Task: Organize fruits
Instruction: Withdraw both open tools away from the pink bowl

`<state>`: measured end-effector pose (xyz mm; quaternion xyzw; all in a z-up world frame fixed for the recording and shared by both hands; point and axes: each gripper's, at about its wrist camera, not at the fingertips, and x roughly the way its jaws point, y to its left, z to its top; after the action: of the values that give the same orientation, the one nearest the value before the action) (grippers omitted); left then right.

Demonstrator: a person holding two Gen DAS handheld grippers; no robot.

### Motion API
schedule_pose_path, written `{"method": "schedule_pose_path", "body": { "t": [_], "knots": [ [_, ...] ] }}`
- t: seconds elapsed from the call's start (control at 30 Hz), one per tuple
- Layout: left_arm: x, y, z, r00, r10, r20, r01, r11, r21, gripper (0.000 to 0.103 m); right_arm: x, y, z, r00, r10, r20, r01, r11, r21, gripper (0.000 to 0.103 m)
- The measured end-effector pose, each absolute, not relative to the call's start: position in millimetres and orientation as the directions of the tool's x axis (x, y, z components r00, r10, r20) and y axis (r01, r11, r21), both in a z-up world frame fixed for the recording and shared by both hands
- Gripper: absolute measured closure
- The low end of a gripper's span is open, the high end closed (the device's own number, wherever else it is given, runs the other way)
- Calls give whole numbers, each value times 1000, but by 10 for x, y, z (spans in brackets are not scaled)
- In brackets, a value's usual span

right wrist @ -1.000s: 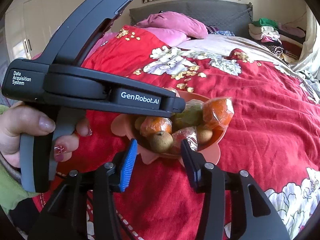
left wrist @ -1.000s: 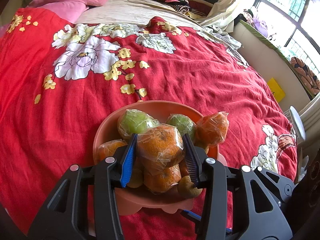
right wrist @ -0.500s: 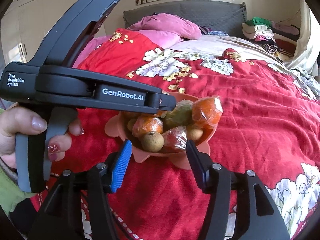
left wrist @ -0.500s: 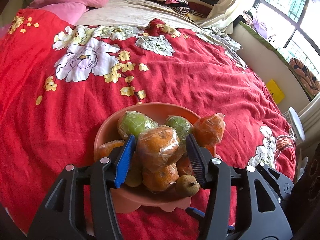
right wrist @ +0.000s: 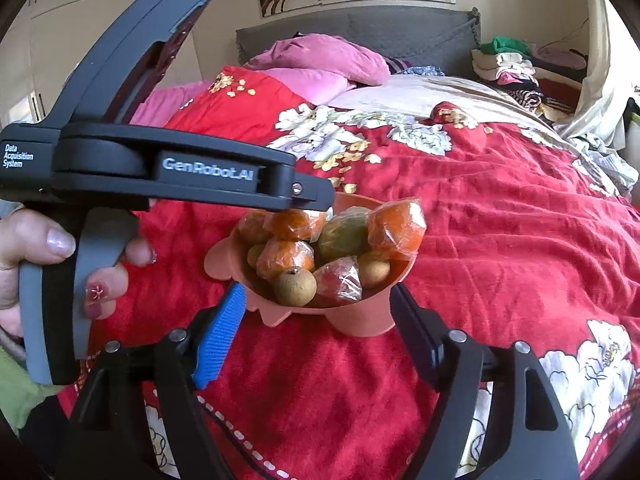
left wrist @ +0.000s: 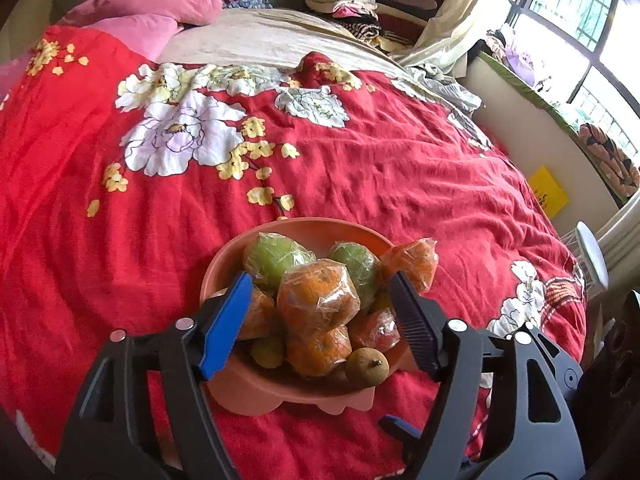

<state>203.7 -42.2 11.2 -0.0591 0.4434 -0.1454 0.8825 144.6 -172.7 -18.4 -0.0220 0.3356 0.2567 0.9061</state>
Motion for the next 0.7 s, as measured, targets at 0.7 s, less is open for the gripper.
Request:
{"method": "schedule_pose_path", "body": {
  "t": [0.7],
  "knots": [
    [1444,-185,523,654,-295,-697,175,955,-240,10,1159,-1811,102,700,390,-598,-414,904,106,4]
  ]
}}
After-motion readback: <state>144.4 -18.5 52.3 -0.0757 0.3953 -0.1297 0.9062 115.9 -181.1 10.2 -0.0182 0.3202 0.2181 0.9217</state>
